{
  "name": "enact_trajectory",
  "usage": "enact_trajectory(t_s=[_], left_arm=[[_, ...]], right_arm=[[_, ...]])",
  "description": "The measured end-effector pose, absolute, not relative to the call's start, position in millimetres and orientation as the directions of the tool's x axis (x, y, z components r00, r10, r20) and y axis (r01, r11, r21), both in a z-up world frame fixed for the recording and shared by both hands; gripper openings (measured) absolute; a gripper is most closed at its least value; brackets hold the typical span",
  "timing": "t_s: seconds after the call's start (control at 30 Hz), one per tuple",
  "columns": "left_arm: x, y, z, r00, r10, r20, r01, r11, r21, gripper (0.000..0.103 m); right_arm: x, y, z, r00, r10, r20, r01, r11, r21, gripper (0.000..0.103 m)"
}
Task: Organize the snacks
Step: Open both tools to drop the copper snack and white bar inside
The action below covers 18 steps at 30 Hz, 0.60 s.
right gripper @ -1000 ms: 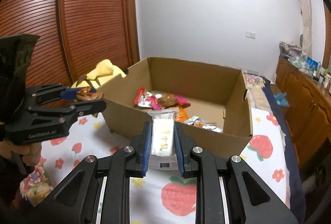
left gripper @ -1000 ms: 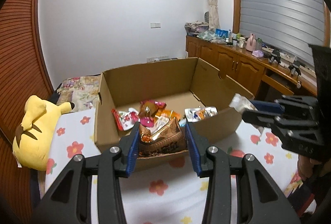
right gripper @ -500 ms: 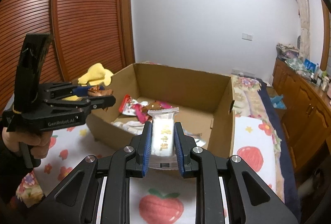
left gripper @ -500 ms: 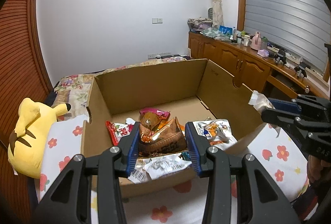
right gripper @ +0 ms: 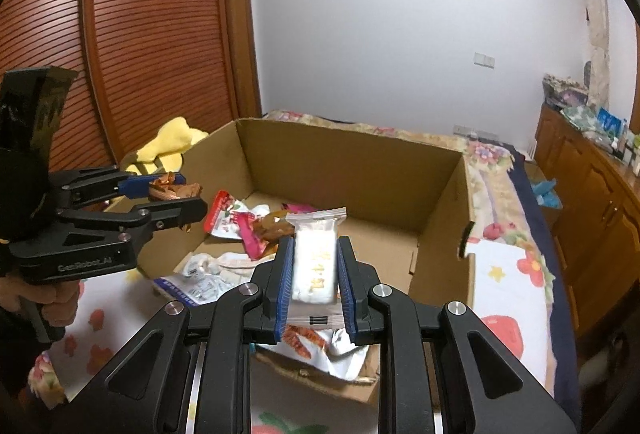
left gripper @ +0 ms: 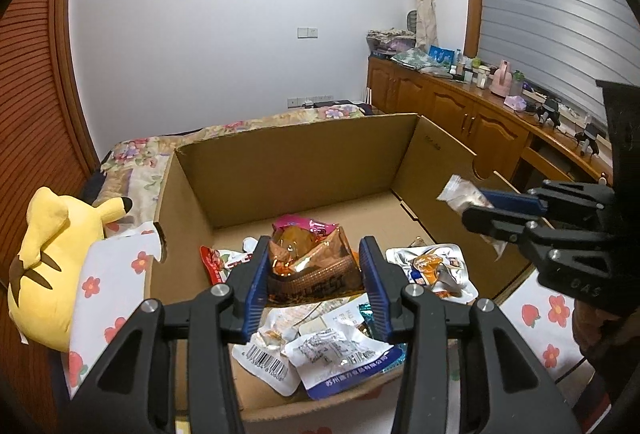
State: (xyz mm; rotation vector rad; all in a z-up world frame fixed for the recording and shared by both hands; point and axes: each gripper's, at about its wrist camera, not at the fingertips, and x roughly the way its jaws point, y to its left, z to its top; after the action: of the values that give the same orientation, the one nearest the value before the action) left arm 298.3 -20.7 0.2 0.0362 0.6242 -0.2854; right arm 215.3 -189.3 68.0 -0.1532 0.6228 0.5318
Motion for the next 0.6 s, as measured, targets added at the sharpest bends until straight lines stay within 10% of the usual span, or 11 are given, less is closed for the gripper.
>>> enact_trajectory(t_s=[0.6], left_arm=[[304, -22, -5, 0.769, -0.248, -0.589, 0.268, 0.962, -0.055, 0.056]], right_arm=[[224, -189, 56, 0.666, 0.419, -0.617, -0.508, 0.861, 0.036, 0.021]])
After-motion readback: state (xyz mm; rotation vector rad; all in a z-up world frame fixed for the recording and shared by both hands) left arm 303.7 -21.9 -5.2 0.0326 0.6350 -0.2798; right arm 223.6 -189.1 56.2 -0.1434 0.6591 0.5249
